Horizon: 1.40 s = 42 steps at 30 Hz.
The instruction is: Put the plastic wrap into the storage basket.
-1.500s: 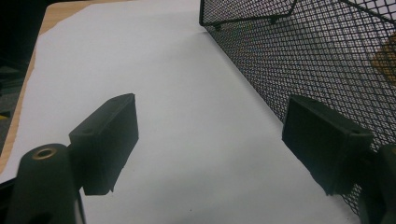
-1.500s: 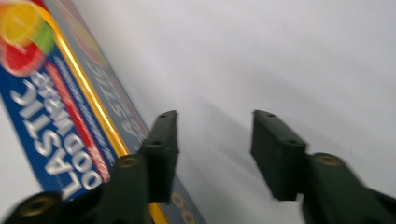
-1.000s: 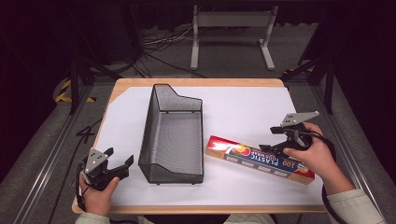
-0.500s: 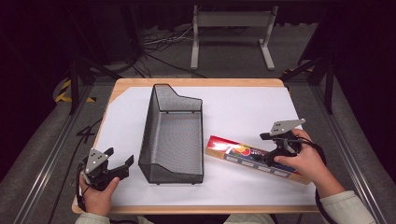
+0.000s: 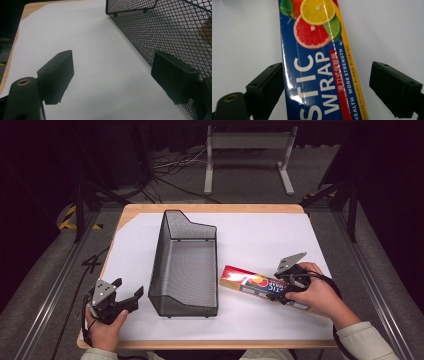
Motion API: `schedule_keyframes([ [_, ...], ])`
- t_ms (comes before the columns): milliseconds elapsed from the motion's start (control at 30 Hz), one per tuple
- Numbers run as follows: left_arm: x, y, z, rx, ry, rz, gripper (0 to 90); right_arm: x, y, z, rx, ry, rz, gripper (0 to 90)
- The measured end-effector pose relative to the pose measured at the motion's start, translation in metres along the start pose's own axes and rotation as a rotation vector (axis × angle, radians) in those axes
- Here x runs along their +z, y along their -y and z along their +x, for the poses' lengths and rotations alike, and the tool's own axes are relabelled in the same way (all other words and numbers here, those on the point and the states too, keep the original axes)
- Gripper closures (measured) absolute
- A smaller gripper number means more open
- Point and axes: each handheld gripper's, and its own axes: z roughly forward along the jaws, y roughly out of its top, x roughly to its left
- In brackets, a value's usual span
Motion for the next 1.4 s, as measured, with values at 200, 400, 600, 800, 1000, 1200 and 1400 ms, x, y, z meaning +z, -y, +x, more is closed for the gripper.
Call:
schedule_keyframes([
  [200, 0.0, 0.0, -0.001, 0.002, -0.003, -0.003, 19.1, 0.005, -0.001, 0.004, -0.028, -0.016, 0.059, 23.2],
  [400, 0.001, 0.0, -0.001, -0.001, -0.002, -0.002, 18.9, 0.009, -0.003, 0.003, -0.072, -0.012, 0.098, 34.2],
  [600, 0.001, 0.0, 0.0, 0.004, -0.003, 0.0, 18.9, 0.01, -0.005, 0.003, -0.108, -0.016, 0.135, 39.1],
  [800, 0.0, 0.0, 0.001, -0.001, -0.006, -0.001, 18.8, 0.008, -0.006, 0.006, -0.115, -0.003, 0.144, 40.2],
  [1000, -0.001, 0.001, 0.002, -0.006, -0.008, -0.006, 18.9, -0.008, -0.014, 0.006, -0.1, 0.013, 0.11, 40.3],
  [1200, -0.001, 0.0, 0.0, -0.002, -0.01, -0.004, 18.8, -0.027, -0.031, 0.011, -0.092, 0.025, 0.071, 40.2],
  [1400, -0.001, 0.0, 0.001, -0.008, -0.012, -0.01, 18.6, -0.041, -0.052, 0.016, -0.081, 0.046, 0.041, 40.2],
])
